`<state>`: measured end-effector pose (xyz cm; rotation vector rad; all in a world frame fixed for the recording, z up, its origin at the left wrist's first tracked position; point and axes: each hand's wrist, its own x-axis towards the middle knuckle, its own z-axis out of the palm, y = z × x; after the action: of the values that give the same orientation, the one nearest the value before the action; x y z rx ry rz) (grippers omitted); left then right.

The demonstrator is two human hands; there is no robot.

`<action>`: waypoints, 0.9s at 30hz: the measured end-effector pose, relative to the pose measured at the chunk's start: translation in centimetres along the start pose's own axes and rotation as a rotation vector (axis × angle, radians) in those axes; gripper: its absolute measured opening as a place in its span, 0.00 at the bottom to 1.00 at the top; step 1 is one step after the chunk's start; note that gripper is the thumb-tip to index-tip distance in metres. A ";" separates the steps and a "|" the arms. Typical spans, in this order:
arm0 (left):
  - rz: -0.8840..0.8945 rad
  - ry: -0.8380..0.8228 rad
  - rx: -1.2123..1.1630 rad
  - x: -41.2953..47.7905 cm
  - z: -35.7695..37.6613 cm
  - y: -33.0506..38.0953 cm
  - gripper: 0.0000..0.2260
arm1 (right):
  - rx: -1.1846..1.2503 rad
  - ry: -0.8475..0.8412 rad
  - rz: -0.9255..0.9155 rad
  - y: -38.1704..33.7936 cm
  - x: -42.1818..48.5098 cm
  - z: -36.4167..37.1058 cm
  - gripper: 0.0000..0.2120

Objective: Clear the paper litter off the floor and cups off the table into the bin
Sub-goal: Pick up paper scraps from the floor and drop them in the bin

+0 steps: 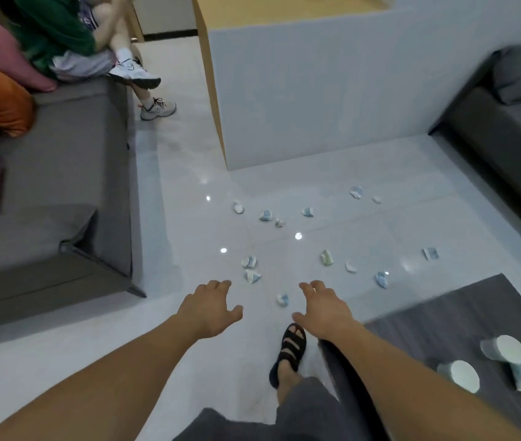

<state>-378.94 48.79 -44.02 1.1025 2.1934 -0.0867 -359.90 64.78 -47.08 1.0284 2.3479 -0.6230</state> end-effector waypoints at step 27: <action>0.185 -0.277 -0.116 57.1 40.1 -10.2 0.30 | 0.044 -0.005 0.168 15.0 53.4 43.0 0.24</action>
<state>-388.68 67.97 -111.19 1.1490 1.8221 -0.0284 -368.97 77.55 -115.52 1.2279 2.2235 -0.6143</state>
